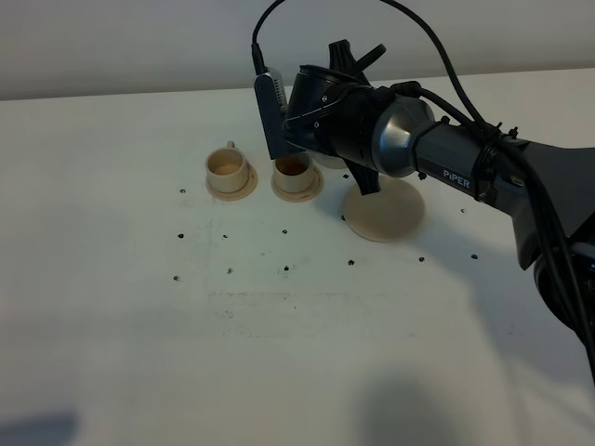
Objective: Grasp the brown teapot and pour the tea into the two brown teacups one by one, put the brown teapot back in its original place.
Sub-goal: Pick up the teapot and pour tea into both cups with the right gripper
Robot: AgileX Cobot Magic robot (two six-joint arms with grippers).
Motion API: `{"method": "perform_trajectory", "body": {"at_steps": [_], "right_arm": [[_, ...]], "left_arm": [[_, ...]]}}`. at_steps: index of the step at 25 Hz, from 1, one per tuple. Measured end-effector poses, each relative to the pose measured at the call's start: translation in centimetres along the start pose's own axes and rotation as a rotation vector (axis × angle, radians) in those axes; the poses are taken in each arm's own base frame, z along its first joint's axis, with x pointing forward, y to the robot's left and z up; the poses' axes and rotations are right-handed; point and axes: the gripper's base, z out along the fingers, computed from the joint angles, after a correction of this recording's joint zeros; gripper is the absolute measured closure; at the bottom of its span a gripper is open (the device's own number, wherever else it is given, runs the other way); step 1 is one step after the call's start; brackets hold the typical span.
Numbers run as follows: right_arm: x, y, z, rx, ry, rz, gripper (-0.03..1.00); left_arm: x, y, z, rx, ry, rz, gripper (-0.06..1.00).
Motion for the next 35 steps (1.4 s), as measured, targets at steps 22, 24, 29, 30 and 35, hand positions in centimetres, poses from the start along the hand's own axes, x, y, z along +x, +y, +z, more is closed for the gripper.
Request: {"method": "perform_trajectory", "body": {"at_steps": [22, 24, 29, 30, 35], "right_arm": [[-0.14, -0.23, 0.00, 0.026, -0.015, -0.078, 0.87], [-0.14, -0.24, 0.00, 0.027, -0.014, -0.086, 0.87], [-0.10, -0.31, -0.01, 0.034, -0.009, -0.095, 0.87], [-0.10, -0.31, -0.01, 0.034, -0.009, -0.097, 0.87], [-0.06, -0.39, -0.01, 0.043, -0.004, -0.113, 0.87]], "left_arm": [[0.00, 0.00, 0.00, 0.000, 0.000, 0.000, 0.63], [0.00, 0.00, 0.00, 0.000, 0.000, 0.000, 0.63], [0.00, 0.00, 0.00, 0.000, 0.000, 0.000, 0.63], [0.00, 0.00, 0.00, 0.000, 0.000, 0.000, 0.63], [0.00, 0.00, 0.00, 0.000, 0.000, 0.000, 0.63]]}}
